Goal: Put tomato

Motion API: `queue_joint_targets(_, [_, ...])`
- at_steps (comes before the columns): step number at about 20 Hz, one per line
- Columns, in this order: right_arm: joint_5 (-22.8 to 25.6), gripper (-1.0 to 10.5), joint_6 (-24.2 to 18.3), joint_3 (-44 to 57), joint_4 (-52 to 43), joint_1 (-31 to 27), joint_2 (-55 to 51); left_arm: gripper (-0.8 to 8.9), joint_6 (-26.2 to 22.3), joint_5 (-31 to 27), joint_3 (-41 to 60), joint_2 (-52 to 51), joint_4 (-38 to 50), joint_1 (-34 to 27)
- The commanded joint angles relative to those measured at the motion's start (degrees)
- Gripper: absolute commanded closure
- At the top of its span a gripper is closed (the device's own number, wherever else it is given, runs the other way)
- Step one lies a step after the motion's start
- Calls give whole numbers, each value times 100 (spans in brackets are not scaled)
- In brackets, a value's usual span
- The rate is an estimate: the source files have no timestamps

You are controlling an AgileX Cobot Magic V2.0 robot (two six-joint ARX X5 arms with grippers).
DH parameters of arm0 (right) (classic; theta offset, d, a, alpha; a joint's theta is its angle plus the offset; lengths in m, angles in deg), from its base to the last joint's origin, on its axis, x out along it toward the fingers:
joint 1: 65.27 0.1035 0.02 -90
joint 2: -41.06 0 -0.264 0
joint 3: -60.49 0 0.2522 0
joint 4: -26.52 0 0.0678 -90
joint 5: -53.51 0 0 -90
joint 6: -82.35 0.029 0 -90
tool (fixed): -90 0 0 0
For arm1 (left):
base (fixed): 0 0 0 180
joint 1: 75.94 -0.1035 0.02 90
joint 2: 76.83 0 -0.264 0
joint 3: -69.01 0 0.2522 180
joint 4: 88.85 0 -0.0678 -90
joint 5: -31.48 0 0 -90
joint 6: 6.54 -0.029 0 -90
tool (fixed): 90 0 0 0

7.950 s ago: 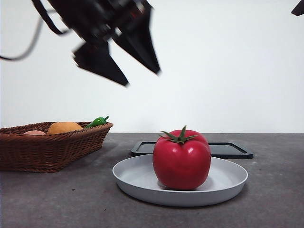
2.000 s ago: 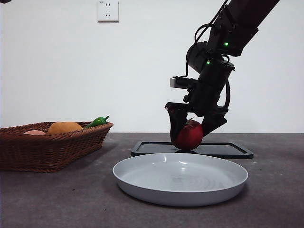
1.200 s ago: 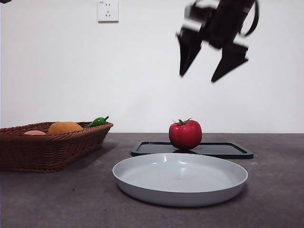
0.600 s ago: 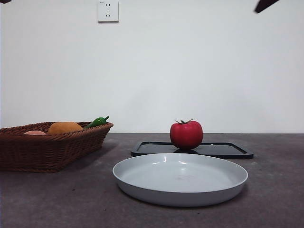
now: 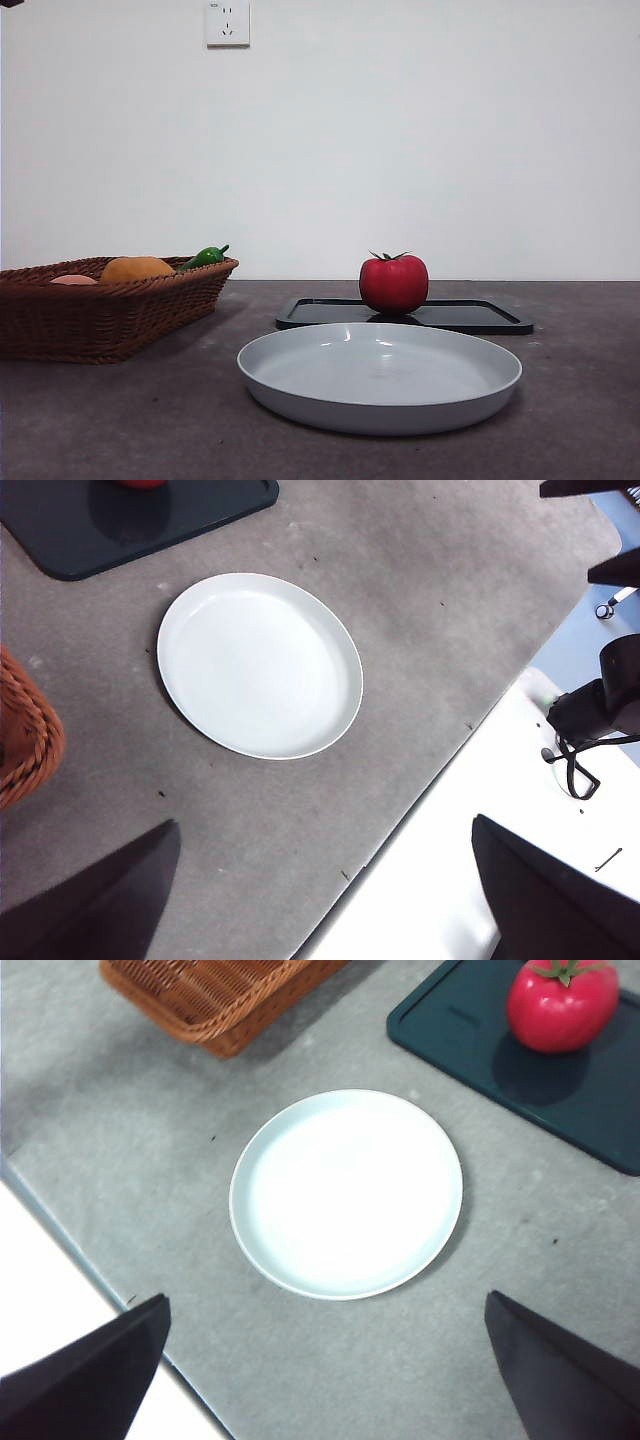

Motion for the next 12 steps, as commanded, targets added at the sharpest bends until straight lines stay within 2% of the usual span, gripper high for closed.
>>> queue_joint_targets(1, [-15, 446, 79, 26, -144, 35, -138, 348, -90, 35, -127, 31, 68, 26])
queue_joint_targets(5, [-20, 484, 81, 26, -256, 35, -258, 351, -90, 37, -127, 31, 68, 26])
queue_joint_targets(6, [-20, 539, 81, 26, -238, 35, -258, 389, -90, 35, -127, 31, 66, 26])
queue_joint_targets(9, [-20, 909, 85, 26, -210, 35, -254, 681, -90, 35, -127, 31, 66, 26])
queue_joint_targets(10, [-20, 941, 85, 26, -210, 35, -254, 785, -90, 35, -127, 31, 66, 26])
queue_joint_targets(12, [-17, 941, 83, 26, -216, 35, -254, 805, -90, 35, -127, 31, 66, 26])
